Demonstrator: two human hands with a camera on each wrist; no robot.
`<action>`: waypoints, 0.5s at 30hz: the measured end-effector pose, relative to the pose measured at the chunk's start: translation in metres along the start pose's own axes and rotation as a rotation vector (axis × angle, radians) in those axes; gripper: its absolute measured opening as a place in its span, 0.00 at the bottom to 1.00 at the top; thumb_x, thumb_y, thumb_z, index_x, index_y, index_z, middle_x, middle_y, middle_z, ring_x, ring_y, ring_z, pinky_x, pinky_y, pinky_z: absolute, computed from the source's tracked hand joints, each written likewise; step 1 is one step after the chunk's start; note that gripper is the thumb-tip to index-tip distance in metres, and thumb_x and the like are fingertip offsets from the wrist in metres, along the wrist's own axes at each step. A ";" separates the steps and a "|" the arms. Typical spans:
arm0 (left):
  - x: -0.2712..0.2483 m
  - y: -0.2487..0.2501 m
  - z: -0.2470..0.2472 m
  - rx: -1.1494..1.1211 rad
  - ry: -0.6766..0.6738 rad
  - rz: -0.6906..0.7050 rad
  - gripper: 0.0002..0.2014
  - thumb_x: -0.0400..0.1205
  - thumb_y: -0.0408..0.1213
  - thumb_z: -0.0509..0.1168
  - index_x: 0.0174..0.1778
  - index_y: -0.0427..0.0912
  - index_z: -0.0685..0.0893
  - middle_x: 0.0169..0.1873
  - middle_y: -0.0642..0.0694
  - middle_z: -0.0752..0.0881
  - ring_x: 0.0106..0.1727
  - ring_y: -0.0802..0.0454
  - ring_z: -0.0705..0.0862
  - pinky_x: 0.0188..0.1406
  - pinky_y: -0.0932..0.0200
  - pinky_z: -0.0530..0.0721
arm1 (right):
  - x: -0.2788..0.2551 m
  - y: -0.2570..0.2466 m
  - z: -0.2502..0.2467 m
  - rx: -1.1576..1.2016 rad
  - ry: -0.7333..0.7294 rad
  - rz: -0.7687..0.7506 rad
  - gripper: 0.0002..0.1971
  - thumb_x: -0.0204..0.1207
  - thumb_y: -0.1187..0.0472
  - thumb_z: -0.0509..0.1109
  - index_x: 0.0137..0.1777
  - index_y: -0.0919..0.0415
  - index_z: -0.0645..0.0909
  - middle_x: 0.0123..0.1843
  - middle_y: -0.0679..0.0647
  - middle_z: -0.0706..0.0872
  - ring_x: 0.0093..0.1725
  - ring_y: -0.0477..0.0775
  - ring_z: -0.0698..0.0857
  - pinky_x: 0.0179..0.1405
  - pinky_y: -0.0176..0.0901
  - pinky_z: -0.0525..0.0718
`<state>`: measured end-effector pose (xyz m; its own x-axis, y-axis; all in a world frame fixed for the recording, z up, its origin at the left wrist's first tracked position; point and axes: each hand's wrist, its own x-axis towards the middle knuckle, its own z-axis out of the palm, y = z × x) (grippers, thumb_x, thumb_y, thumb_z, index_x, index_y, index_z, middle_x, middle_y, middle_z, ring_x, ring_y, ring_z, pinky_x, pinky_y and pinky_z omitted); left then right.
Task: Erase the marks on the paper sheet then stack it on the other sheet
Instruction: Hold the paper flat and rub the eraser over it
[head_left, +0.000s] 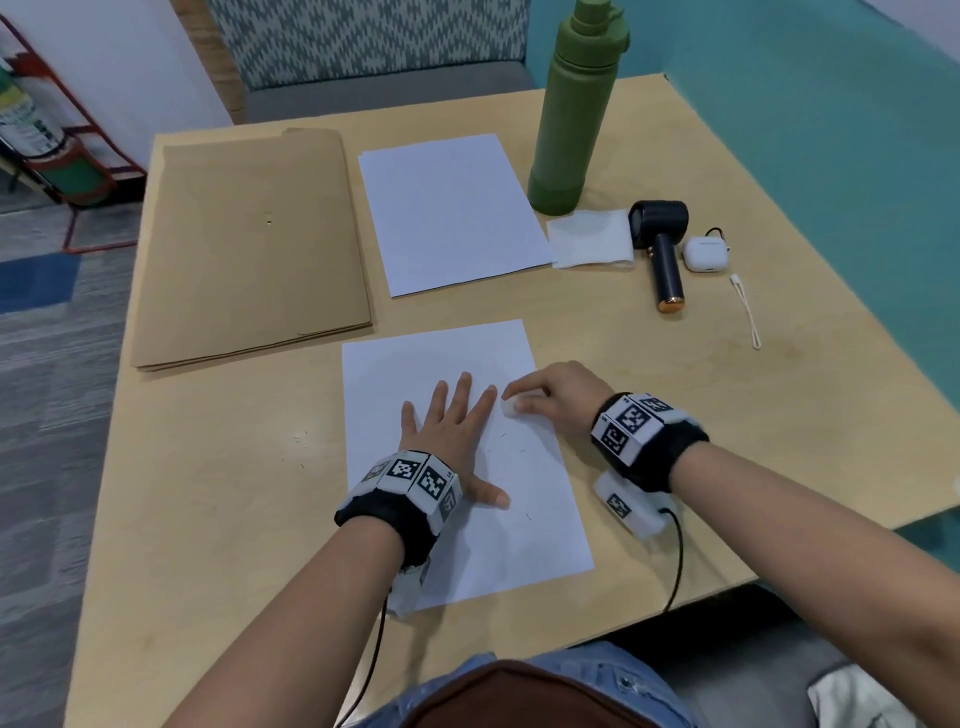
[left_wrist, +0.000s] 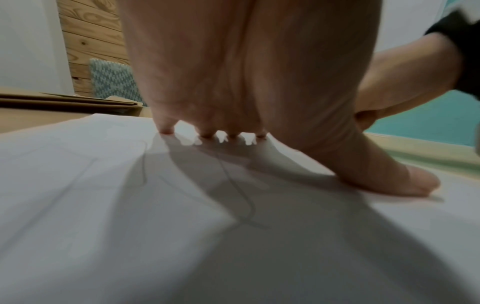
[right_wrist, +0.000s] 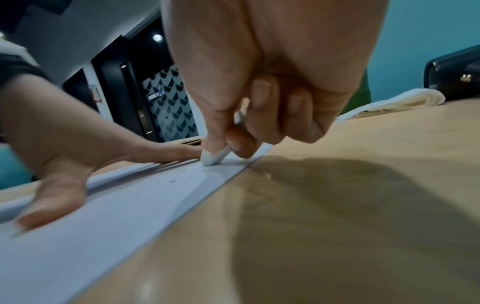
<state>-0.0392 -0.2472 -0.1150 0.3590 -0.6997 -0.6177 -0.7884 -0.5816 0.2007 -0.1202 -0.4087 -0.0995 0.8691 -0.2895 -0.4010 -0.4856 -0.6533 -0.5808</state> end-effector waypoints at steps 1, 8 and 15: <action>0.000 0.000 0.000 0.000 0.000 0.000 0.65 0.64 0.67 0.73 0.80 0.55 0.29 0.79 0.49 0.26 0.81 0.42 0.29 0.75 0.31 0.35 | -0.004 0.002 0.001 0.002 -0.010 0.003 0.14 0.76 0.52 0.68 0.60 0.50 0.84 0.62 0.52 0.86 0.63 0.52 0.81 0.64 0.45 0.76; 0.001 -0.001 0.001 -0.006 0.000 -0.001 0.65 0.64 0.66 0.73 0.80 0.55 0.28 0.79 0.49 0.25 0.81 0.43 0.28 0.75 0.30 0.34 | -0.015 0.006 -0.010 -0.169 -0.236 -0.028 0.13 0.76 0.54 0.67 0.59 0.48 0.84 0.54 0.51 0.87 0.50 0.45 0.77 0.55 0.42 0.76; -0.001 0.000 0.000 -0.002 -0.003 -0.007 0.66 0.65 0.67 0.72 0.79 0.50 0.26 0.79 0.50 0.25 0.81 0.44 0.28 0.76 0.32 0.34 | 0.007 -0.007 0.012 0.010 0.041 0.010 0.14 0.77 0.54 0.66 0.61 0.51 0.83 0.63 0.53 0.86 0.65 0.55 0.81 0.65 0.45 0.77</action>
<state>-0.0394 -0.2462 -0.1142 0.3629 -0.6943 -0.6215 -0.7846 -0.5875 0.1981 -0.1120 -0.3985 -0.1067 0.8675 -0.3242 -0.3773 -0.4946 -0.6433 -0.5845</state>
